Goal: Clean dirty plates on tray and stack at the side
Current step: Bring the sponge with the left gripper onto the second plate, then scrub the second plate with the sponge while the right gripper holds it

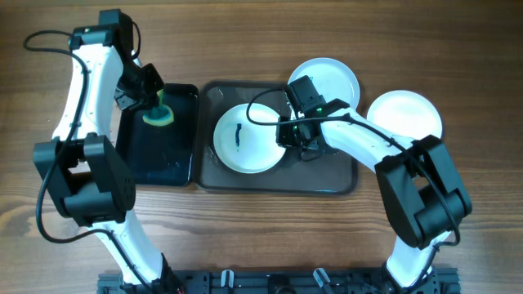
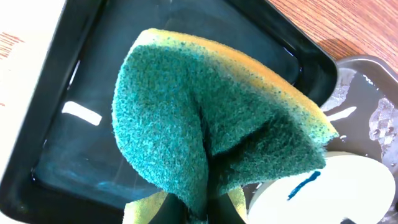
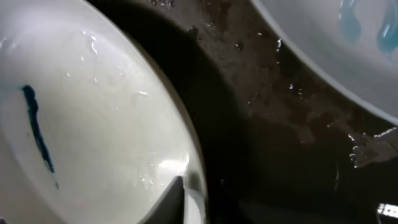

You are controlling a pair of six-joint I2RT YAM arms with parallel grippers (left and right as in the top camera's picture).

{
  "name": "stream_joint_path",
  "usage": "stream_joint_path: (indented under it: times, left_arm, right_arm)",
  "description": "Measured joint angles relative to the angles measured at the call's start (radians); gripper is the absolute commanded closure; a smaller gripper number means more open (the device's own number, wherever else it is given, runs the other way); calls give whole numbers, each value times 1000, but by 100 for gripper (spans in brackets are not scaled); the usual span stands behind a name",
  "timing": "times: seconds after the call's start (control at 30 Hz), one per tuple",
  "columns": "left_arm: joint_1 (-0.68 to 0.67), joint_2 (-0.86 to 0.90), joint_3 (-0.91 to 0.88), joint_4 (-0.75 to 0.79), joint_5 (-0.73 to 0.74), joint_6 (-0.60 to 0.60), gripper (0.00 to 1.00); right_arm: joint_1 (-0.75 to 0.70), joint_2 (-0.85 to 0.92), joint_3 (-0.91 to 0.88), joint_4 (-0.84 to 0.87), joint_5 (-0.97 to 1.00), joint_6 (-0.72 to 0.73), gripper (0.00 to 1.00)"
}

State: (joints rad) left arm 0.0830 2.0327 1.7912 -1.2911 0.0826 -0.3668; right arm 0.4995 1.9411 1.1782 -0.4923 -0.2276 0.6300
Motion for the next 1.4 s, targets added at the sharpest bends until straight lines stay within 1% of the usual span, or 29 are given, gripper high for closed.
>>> stream_joint_path:
  times: [0.13,0.3,0.43,0.47,0.6,0.73,0.93,1.23,1.4]
  left_arm:
    - [-35,0,0,0,-3,0,96]
    - [-138,0,0,9,-2,0,96]
    - [-260,-1,-30,92,6,-11,96]
    - [-315,-2,-60,133,13,-21,96]
    - [-420,-5,-143,230,21,-44,96]
    - [-512,-4,-211,271,21,-84,96]
    - [-519,18,-222,276,20,-132,96]
    - [-507,95,-222,279,9,-132,96]
    - [-488,103,-222,276,21,-125,96]
  right_arm:
    - [-1,2,1,0,-5,1,96]
    - [-1,2,1,0,-8,1,96]
    - [-1,2,1,0,-9,1,96]
    - [-4,2,1,0,-13,1,96]
    - [-12,3,1,0,-27,1,96]
    - [-17,4,1,0,-35,-2,96]
    - [-17,4,1,0,-35,-3,96]
    - [-17,4,1,0,-35,-6,96]
    - [-17,5,1,0,-39,-6,96]
